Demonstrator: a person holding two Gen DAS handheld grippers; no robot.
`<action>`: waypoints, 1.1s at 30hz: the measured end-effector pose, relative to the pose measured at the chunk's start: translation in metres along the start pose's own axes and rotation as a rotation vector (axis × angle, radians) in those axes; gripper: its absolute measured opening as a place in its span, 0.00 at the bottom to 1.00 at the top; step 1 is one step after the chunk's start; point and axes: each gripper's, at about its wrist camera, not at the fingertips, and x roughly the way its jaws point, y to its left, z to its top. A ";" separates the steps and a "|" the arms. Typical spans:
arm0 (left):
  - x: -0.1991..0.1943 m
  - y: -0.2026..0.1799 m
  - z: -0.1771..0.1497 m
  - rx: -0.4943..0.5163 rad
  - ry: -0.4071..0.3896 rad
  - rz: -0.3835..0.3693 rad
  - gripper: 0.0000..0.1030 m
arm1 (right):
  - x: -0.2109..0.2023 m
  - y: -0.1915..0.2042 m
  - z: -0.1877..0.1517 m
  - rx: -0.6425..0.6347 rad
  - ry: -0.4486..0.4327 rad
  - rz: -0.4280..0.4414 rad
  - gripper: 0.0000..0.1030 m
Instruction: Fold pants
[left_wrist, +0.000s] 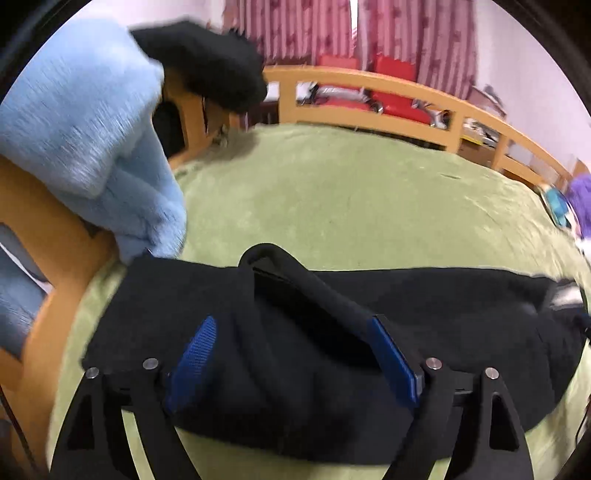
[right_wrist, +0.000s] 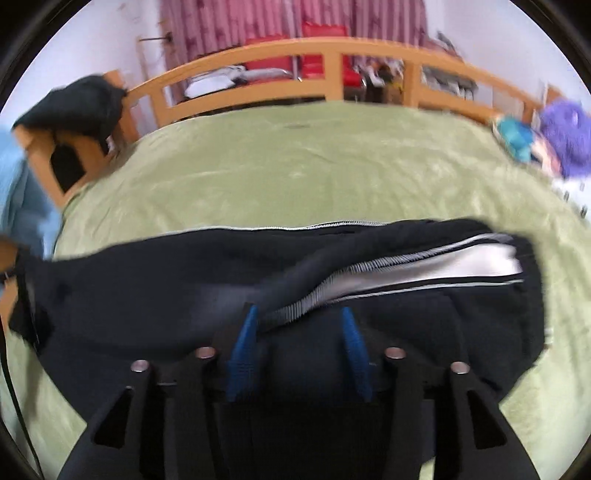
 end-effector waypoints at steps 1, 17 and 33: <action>-0.007 0.001 -0.006 0.013 0.005 -0.005 0.81 | -0.008 0.000 -0.005 -0.008 -0.015 -0.015 0.69; 0.052 0.028 -0.132 -0.274 0.239 -0.256 0.80 | 0.018 -0.092 -0.110 0.375 0.152 -0.029 0.75; 0.068 0.040 -0.097 -0.385 0.144 -0.122 0.15 | 0.054 -0.109 -0.064 0.528 0.018 0.013 0.18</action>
